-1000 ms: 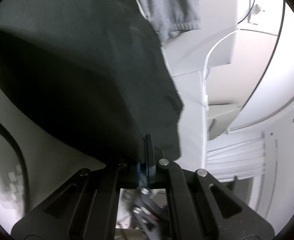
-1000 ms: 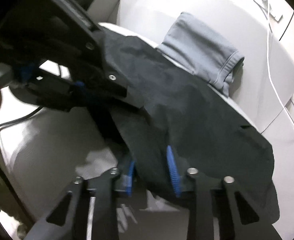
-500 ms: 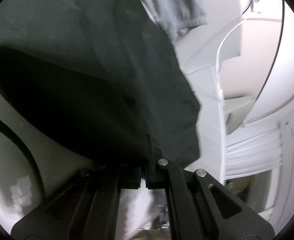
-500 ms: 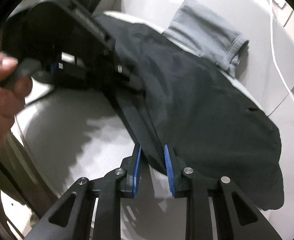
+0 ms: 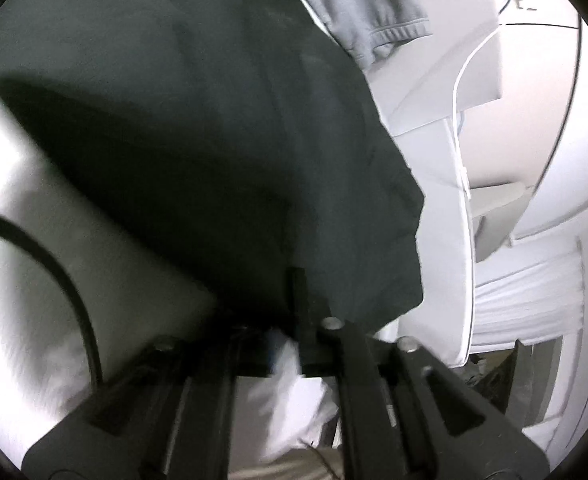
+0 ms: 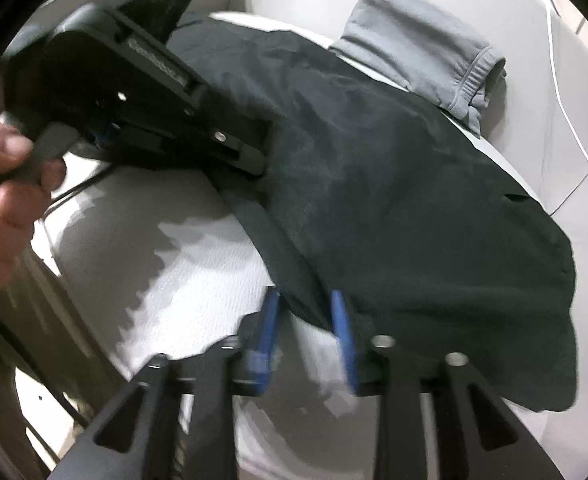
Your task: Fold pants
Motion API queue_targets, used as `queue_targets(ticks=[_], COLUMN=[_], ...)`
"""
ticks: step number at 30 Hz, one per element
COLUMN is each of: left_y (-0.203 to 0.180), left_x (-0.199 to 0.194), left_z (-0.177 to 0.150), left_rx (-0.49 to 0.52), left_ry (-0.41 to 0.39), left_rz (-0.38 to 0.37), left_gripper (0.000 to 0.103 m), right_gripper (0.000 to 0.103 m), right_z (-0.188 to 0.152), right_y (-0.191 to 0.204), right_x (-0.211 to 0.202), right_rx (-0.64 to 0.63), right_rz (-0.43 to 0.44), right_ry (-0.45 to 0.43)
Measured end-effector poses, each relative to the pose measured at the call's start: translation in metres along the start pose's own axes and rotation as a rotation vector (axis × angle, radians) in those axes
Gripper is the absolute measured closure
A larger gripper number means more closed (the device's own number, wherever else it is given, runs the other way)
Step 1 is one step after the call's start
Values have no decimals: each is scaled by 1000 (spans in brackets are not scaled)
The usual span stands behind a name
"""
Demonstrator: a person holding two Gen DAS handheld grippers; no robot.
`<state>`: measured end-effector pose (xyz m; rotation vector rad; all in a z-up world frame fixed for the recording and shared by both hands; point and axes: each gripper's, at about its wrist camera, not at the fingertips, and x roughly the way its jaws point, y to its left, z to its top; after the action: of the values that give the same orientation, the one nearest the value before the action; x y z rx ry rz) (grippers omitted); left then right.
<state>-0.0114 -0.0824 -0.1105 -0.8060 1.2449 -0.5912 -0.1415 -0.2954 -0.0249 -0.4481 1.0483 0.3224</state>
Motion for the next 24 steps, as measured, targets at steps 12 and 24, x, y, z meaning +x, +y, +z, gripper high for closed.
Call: queue_targets(ticks=[12,24], left_y=[-81,-223], left_x=[-73,-68], left_z=[-22,21], left_rx=[410,738], left_ry=[-166,-256], left_rz=[91,17], left_gripper=[57,87], right_gripper=[21,21], right_z=[-132,-205], right_y=[-194,-239], right_x=[-83,-32], right_rx=[971,1357], right_rz=[79,-70], right_ry=[-292,-390])
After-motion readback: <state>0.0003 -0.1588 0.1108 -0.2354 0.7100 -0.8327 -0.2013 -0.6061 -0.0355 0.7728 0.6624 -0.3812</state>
